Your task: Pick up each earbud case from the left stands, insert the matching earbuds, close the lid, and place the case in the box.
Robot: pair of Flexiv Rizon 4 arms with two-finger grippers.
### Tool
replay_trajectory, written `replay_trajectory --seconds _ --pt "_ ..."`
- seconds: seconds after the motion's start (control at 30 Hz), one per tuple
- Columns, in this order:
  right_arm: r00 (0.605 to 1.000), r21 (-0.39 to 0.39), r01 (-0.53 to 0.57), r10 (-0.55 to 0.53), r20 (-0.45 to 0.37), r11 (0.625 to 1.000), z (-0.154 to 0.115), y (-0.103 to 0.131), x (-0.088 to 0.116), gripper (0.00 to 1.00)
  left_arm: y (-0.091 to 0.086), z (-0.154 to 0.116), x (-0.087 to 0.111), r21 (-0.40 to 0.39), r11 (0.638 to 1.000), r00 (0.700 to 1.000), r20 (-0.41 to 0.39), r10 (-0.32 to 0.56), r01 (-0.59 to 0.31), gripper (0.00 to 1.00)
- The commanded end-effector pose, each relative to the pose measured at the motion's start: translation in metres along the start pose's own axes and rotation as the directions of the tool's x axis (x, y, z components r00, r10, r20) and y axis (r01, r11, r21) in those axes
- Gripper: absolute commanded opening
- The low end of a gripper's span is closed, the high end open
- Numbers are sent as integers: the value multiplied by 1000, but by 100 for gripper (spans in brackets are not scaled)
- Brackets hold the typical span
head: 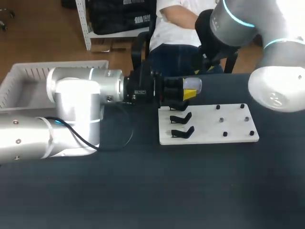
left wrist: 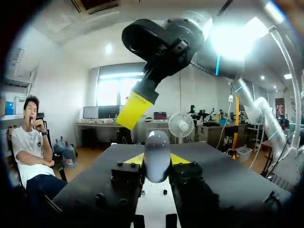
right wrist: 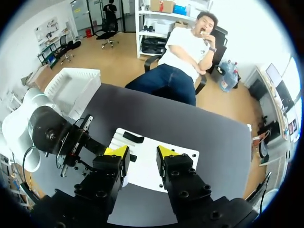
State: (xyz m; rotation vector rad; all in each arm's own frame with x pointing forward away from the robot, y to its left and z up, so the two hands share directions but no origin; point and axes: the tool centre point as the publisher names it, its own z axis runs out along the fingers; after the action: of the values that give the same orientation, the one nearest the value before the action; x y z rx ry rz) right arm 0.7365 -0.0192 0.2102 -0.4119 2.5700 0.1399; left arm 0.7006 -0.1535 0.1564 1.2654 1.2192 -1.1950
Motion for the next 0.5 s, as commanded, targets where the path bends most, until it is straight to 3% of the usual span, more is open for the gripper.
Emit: replay_trajectory --seconds 0.03,0.07,0.1,0.17,0.3,0.43,0.5 --pt "988 27 -42 37 147 999 -38 -26 18 48 2 -22 -14 -49 998 999 15 50 -49 0" --pt "985 35 -54 47 166 998 -45 -31 20 58 4 -31 -18 -62 996 998 19 64 -63 0" --pt "982 46 -64 54 181 997 -51 -36 23 78 6 -41 -23 -79 994 997 19 74 -72 0" --pt "979 62 -76 62 192 995 -56 -44 30 100 9 -61 -31 -116 988 995 9 100 -98 0" --pt "980 68 -89 75 187 994 -58 -53 45 100 19 -108 -42 -188 970 988 -56 146 -154 0" --pt "982 82 -109 95 165 991 -57 -50 58 100 34 -162 -41 -296 938 982 -103 156 -180 0" --pt "985 86 -109 96 145 990 -55 -45 64 100 43 -192 -36 -340 921 976 -164 142 -191 0"
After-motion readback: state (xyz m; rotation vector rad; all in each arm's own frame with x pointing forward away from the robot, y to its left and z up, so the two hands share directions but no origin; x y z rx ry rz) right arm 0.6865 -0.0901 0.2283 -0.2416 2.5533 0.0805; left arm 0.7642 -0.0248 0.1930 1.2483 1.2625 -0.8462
